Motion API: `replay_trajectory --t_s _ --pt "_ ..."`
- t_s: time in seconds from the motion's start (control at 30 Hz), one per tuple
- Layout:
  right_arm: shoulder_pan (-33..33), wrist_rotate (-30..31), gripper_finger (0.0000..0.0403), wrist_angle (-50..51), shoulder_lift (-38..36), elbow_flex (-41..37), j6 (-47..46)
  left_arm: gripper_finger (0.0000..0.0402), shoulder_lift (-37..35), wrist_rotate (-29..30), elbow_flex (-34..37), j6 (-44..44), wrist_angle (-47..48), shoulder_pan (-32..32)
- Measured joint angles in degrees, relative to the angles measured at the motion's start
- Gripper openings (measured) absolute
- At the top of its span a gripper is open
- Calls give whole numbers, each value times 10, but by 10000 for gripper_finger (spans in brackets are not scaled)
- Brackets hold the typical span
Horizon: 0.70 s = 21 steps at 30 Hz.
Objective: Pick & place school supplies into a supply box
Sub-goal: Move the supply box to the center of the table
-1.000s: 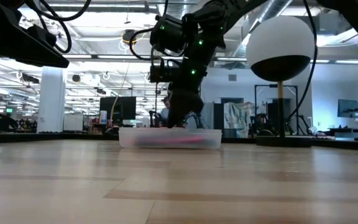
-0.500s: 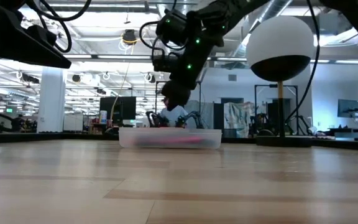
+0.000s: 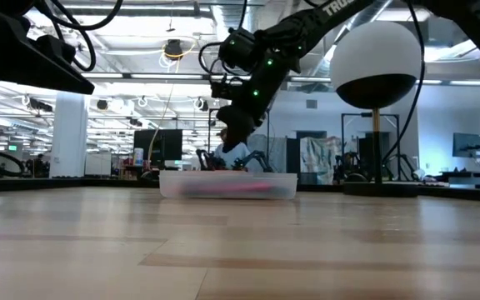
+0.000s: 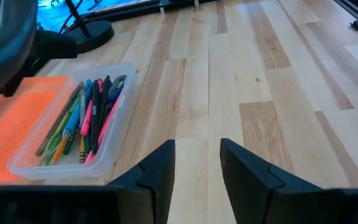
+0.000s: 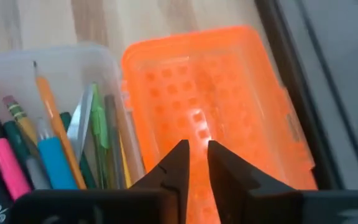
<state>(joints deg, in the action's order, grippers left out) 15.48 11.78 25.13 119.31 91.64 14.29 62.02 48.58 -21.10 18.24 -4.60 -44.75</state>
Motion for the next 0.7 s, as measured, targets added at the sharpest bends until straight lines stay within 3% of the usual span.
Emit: replay_trajectory --t_s 0.23,0.43,0.7 --pt "7 -14 4 1 15 0 -68 123 0 0 0 5 0 0" --pt "7 -29 7 16 44 -2 -125 123 0 -1 0 12 0 0" --pt "-12 -29 2 26 47 0 -134 123 0 -2 0 18 0 0"
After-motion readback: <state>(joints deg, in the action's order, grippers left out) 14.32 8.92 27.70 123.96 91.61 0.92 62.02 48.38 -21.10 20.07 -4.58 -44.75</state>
